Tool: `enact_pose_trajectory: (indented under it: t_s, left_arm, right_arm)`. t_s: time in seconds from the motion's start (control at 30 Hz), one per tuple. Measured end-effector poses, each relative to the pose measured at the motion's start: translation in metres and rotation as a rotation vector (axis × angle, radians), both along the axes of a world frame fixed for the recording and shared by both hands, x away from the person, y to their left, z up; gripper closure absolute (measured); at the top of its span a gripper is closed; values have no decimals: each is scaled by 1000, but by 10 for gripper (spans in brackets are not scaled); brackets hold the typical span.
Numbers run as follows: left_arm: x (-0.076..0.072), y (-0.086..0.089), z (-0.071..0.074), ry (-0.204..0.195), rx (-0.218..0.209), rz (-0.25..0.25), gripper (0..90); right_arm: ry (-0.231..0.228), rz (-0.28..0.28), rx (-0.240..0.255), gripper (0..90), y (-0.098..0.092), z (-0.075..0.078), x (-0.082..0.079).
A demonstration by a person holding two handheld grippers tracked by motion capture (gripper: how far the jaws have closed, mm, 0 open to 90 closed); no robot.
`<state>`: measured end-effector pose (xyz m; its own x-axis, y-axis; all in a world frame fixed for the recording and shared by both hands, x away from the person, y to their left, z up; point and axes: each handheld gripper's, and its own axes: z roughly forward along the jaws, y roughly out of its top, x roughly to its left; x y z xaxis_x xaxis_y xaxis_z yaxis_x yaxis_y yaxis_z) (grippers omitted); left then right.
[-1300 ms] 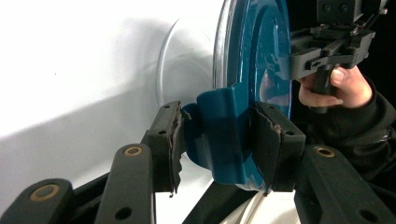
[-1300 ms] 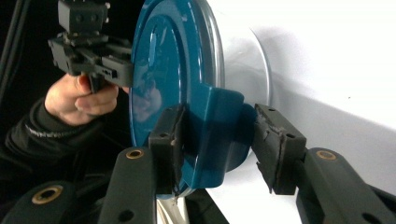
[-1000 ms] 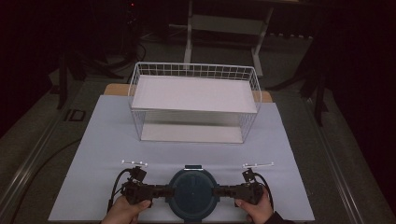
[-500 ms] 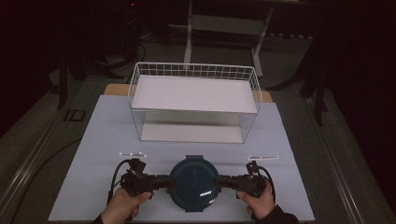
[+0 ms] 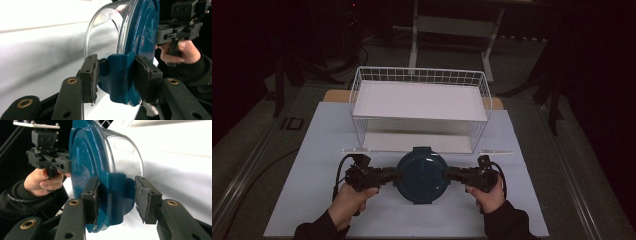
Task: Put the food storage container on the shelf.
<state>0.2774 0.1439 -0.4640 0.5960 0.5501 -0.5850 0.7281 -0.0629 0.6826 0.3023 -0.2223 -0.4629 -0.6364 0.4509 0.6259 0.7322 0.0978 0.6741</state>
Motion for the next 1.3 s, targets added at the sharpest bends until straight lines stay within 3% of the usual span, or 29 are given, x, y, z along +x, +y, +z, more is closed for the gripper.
enact_pose_trajectory:
  t_s: [0.27, 0.4, 0.57, 0.87, 1.2, 1.3]
  left_arm:
    - [28, -3, -13, -12, 4, 11, 557]
    - [38, -5, -19, -35, 16, 23, 556]
    - [51, -5, -24, -82, 16, 32, 555]
    - [72, -3, -37, -94, 15, 39, 556]
    - [88, -6, -38, -97, 38, 70, 555]
    - [92, -6, -39, -93, 27, 76, 554]
  right_arm:
    - [-14, -16, -18, 566, -1, -12, 25]
    - [-13, -27, -19, 565, -2, -20, 37]
    - [-57, -34, -27, 565, -1, -24, 50]
    - [-90, -41, -52, 564, 2, -31, 72]
    - [-79, -66, -54, 561, 3, -39, 90]
    - [-68, -78, -43, 561, 3, -42, 93]
